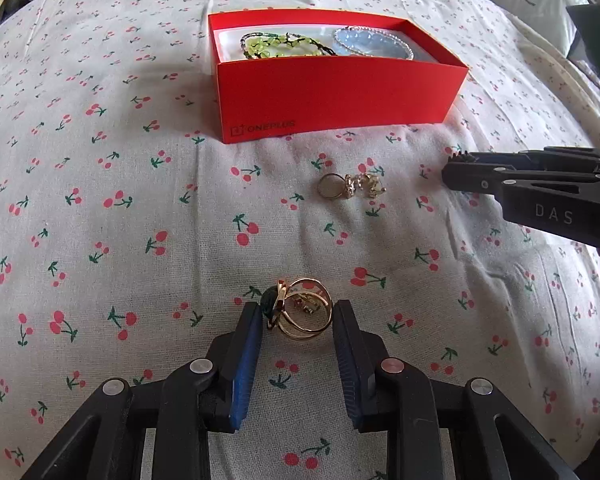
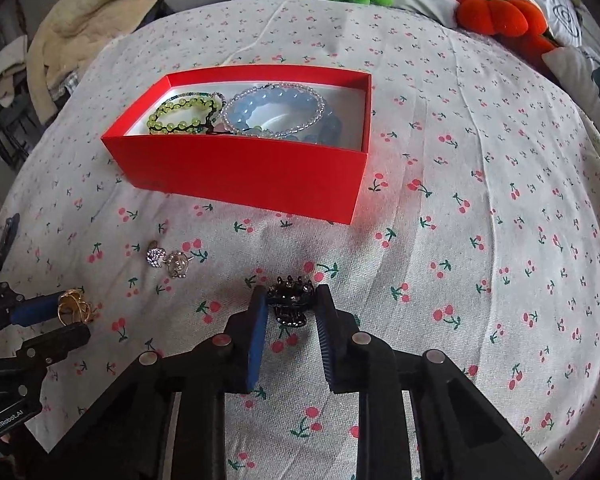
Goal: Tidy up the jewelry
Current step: 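Grasp the black hair clip with the right tool while the left tool holds the ring, then carry ring and clip over the red box and open the left tool to drop the ring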
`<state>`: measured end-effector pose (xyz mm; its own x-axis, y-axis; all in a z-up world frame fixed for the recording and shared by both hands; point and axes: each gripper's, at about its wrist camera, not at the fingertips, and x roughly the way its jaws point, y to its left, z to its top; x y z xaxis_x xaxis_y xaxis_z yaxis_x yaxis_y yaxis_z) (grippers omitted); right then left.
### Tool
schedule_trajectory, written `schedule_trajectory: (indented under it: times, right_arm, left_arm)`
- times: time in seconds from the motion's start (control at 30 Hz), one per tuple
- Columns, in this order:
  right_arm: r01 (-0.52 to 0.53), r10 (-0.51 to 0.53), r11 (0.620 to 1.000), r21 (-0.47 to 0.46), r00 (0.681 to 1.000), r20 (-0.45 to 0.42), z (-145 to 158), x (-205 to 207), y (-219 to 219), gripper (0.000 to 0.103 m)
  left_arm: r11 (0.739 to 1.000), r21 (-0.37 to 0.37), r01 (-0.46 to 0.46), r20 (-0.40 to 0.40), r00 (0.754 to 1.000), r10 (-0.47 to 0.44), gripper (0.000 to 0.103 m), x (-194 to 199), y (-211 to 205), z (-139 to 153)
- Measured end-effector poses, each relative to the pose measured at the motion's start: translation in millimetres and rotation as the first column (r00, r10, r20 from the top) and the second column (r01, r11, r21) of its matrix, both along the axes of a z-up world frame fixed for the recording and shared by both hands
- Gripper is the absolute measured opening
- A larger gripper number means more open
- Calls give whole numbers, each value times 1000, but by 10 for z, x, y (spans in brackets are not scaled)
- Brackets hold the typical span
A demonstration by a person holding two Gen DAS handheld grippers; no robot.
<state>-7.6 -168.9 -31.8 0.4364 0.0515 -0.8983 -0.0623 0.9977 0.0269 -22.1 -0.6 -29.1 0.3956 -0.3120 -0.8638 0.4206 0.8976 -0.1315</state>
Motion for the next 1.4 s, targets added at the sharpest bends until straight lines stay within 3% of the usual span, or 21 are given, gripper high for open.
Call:
schedule_trajectory:
  times: [0.33, 0.57, 0.87, 1.4]
  right_arm:
    - [40, -39, 997, 61, 999, -26, 114, -72, -86, 25]
    - [75, -73, 986, 147, 997, -17, 251, -104, -209, 25]
    - [65, -75, 975, 214, 996, 41, 498, -1, -292, 25]
    - [97, -126, 949, 298, 989, 79, 639, 267, -444, 25]
  left_arm:
    - [1000, -23, -17, -58, 998, 15, 30, 87, 10, 77]
    - [1000, -28, 8, -66, 998, -10, 30, 248, -72, 305]
    - [996, -85, -19, -100, 995, 11, 30, 751, -178, 592]
    - [990, -95, -101, -150, 985, 86, 30, 1531, -492, 539]
